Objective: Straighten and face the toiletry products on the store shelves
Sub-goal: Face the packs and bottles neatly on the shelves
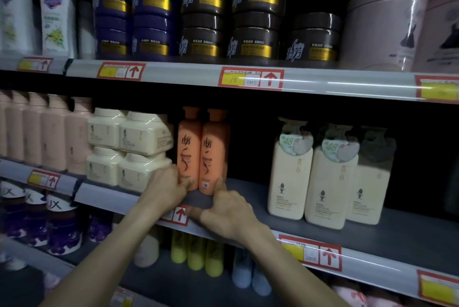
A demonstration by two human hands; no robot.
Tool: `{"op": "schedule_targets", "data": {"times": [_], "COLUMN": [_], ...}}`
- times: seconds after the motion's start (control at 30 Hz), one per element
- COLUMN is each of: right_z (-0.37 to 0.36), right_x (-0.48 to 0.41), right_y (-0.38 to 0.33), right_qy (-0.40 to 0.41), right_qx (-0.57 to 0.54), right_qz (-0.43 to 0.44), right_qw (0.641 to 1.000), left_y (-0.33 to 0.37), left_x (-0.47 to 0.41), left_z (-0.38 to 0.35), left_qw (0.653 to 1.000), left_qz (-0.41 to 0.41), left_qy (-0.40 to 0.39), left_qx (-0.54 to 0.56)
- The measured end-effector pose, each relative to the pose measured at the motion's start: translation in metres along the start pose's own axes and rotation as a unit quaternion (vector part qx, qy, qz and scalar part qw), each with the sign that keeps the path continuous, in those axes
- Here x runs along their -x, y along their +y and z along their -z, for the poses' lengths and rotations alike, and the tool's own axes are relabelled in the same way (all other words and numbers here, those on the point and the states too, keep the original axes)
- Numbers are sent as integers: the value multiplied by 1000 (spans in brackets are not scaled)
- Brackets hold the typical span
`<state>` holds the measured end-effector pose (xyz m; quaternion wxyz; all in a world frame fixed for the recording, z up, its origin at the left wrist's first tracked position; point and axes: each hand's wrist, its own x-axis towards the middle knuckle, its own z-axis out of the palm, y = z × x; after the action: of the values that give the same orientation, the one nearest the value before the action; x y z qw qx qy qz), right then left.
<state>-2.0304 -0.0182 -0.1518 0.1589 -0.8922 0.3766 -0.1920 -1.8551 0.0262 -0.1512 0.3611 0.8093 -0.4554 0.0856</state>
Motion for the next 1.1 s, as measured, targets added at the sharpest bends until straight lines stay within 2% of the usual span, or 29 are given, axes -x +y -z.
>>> {"op": "schedule_targets", "data": {"times": [0.13, 0.2, 0.23, 0.27, 0.33, 0.37, 0.43, 0.53, 0.63, 0.8, 1.1], "right_z": [9, 22, 30, 40, 58, 67, 87, 113, 122, 113, 111], "right_x": [20, 41, 53, 65, 86, 95, 110, 124, 124, 107, 97], "right_y": [11, 26, 36, 48, 75, 89, 114, 142, 153, 156, 157], "right_qy": [94, 170, 202, 230, 282, 305, 336, 331, 280, 198, 227], "right_qx": [-47, -56, -58, -61, -56, -46, -17, 55, 71, 58, 51], "right_qz": [31, 58, 54, 42, 3, -22, -77, -160, -201, -188, -184], "right_qw": [994, 982, 976, 970, 958, 951, 938, 928, 936, 960, 955], "left_y": [33, 53, 62, 72, 95, 108, 132, 156, 165, 162, 159], "left_x": [32, 45, 47, 48, 51, 52, 53, 51, 45, 39, 32], "left_z": [19, 22, 20, 16, 4, -3, -18, -40, -58, -67, -73], "left_qw": [996, 994, 993, 988, 946, 926, 908, 909, 906, 898, 883], "left_qz": [-3, -21, -34, -34, -8, 3, 1, -46, -67, -26, -49], "left_qy": [80, 108, 91, 42, -105, -167, -242, -282, -282, -268, -281], "left_qx": [-45, 4, 65, 148, 308, 338, 342, 304, 308, 348, 374]}}
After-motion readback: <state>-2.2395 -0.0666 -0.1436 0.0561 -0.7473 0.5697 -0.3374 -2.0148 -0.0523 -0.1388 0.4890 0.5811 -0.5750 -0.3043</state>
